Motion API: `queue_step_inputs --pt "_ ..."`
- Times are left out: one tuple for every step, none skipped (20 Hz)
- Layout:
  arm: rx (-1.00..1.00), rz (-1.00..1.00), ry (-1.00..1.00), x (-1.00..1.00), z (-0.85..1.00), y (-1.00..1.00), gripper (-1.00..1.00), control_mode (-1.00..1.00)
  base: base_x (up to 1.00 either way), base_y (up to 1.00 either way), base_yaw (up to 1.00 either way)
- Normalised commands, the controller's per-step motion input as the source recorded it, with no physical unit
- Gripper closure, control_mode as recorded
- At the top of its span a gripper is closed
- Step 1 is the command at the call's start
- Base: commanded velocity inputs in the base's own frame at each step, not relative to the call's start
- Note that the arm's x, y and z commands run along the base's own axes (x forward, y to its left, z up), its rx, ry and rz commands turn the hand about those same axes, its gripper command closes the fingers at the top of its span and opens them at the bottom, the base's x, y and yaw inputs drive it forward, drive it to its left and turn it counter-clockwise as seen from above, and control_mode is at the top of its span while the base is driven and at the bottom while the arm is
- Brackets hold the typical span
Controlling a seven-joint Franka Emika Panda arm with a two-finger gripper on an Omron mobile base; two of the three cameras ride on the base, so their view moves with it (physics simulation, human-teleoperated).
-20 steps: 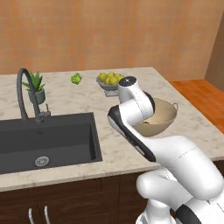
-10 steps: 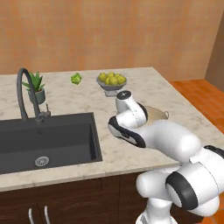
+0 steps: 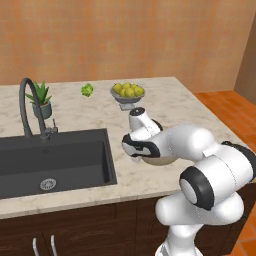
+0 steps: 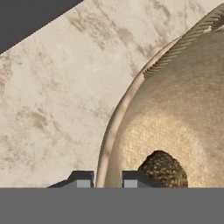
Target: Open the cabinet, pick up the bread from the cabinet and place it in the basket. Then move the basket to the dining counter.
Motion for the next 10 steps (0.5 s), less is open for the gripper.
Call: queue_step_inputs --pt "0.0 0.0 0.0 0.0 -0.19 0.0 1.0 -1.0 0.0 0.0 0.0" --pt "0.0 0.0 0.0 0.0 -0.19 0.0 1.0 -1.0 0.0 0.0 0.0" --pt "0.0 0.0 0.0 0.0 -0.18 0.0 -1.0 -1.0 0.0 0.0 0.0" --pt "0.0 0.0 0.0 0.0 -0.15 0.0 -1.0 -1.0 0.0 0.0 0.0" --pt "0.0 0.0 0.0 0.0 -0.05 0.0 -1.0 -1.0 0.0 0.0 0.0" --pt "0.0 0.0 0.01 0.0 0.0 0.0 -1.0 -1.0 0.0 0.0 0.0" --pt "0.0 0.0 0.03 0.0 0.0 0.0 -1.0 -1.0 0.0 0.0 0.0" --pt "0.0 0.0 0.0 0.0 0.0 0.0 -1.0 -1.0 0.0 0.0 0.0" --pt "-0.01 0.0 0.0 -0.14 0.0 0.0 -1.0 -1.0 0.0 0.0 0.0" --pt "-0.02 0.0 0.0 -0.21 0.16 0.0 -1.0 -1.0 0.0 0.0 0.0"
